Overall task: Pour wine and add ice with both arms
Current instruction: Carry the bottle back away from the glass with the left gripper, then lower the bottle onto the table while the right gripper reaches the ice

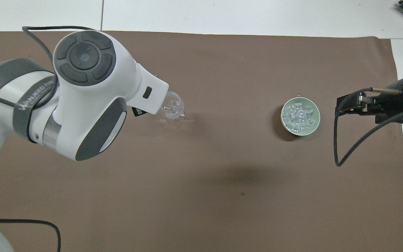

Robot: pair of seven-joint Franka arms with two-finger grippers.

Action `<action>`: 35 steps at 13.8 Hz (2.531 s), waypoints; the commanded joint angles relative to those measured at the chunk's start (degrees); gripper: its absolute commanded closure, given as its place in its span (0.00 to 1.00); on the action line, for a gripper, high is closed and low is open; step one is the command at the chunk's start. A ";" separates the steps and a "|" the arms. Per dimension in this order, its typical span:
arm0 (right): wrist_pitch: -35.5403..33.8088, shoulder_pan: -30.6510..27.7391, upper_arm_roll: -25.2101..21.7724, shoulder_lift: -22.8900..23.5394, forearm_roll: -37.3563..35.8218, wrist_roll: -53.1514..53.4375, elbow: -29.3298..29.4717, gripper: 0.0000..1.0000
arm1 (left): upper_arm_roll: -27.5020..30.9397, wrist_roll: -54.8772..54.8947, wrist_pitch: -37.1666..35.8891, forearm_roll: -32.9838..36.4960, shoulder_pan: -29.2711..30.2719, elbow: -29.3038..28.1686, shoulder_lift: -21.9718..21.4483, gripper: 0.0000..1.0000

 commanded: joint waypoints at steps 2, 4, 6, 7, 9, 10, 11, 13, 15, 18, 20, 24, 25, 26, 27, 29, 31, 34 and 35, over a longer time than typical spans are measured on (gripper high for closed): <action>-0.27 -0.51 -0.16 -0.91 0.01 -1.76 -0.97 0.00 | -0.01 6.43 -0.63 -7.53 4.96 0.12 -2.06 1.00; -0.09 -0.51 -0.16 -0.91 0.01 -1.76 -0.97 0.00 | -0.01 15.82 0.32 -14.53 9.95 -0.23 -1.36 1.00; -0.01 -0.51 -0.16 -0.91 0.01 -1.67 -0.97 0.00 | 0.08 25.92 1.12 -22.10 15.58 -1.02 -1.36 1.00; -0.01 -0.51 -0.16 -0.91 -0.08 -1.76 -0.88 0.00 | -0.01 31.20 0.43 -25.79 18.83 -1.03 -1.18 1.00; -0.09 -0.43 -0.07 -0.99 -0.25 -3.59 -1.06 0.00 | -0.19 42.54 -1.67 -31.60 23.15 -1.37 -0.05 1.00; 0.08 -0.34 -0.07 -0.99 -0.25 -3.95 -1.06 0.00 | -0.19 46.33 -3.25 -35.63 25.86 -2.42 0.40 1.00; 0.26 -0.34 -0.07 -0.99 -0.25 -3.95 -1.15 0.00 | -0.10 50.37 -4.31 -39.76 28.50 -3.13 0.75 1.00; 0.26 -0.25 0.02 -0.47 -1.91 -5.17 -0.62 0.00 | -0.10 59.33 -7.90 -46.28 33.86 -3.58 3.28 1.00; -0.18 0.19 0.54 -0.20 -3.33 -6.06 0.17 0.00 | -0.10 66.64 -11.78 -50.77 38.43 -4.88 5.40 1.00; -0.44 0.19 0.54 -0.64 -3.07 -5.80 -0.35 0.00 | -0.01 80.59 -17.75 -60.60 45.90 -6.47 10.31 1.00; -0.36 0.10 0.54 -0.64 -2.45 -5.71 -0.35 0.00 | -0.27 85.63 -21.27 -67.20 51.09 -9.10 15.23 1.00; -0.44 0.01 0.54 -0.73 -2.37 -5.80 -0.44 0.00 | -0.63 90.56 -27.61 -73.54 53.75 -9.98 22.45 1.00; -0.27 0.01 0.54 -0.82 -2.36 -5.80 -0.79 0.00 | -0.63 92.05 -28.75 -74.16 54.10 -10.95 22.90 1.00; -0.27 -0.16 0.54 -0.82 -2.36 -5.80 -0.88 0.00 | -0.63 92.94 -29.45 -75.65 54.28 -11.83 23.77 1.00; -0.01 -0.16 0.54 -0.82 -2.36 -5.89 -0.88 0.00 | -0.63 94.43 -29.37 -76.10 54.19 -12.53 24.74 1.00; 1.04 -0.43 0.54 -0.12 -2.36 -5.89 -0.97 0.00 | -0.80 96.02 -29.29 -77.24 54.02 -12.28 27.55 1.00; 4.20 -0.43 0.54 2.16 -2.36 -5.89 -1.06 0.00 | -1.59 97.16 -29.29 -77.16 54.37 -11.84 29.92 1.00; 9.56 -0.43 0.54 6.81 -2.45 -5.97 -1.49 0.00 | -1.59 98.57 -29.29 -77.33 54.37 -11.84 31.69 1.00; 11.49 -0.16 0.54 7.70 -2.45 -5.98 -2.19 0.00 | -1.59 98.57 -29.29 -77.68 54.37 -11.84 31.60 1.00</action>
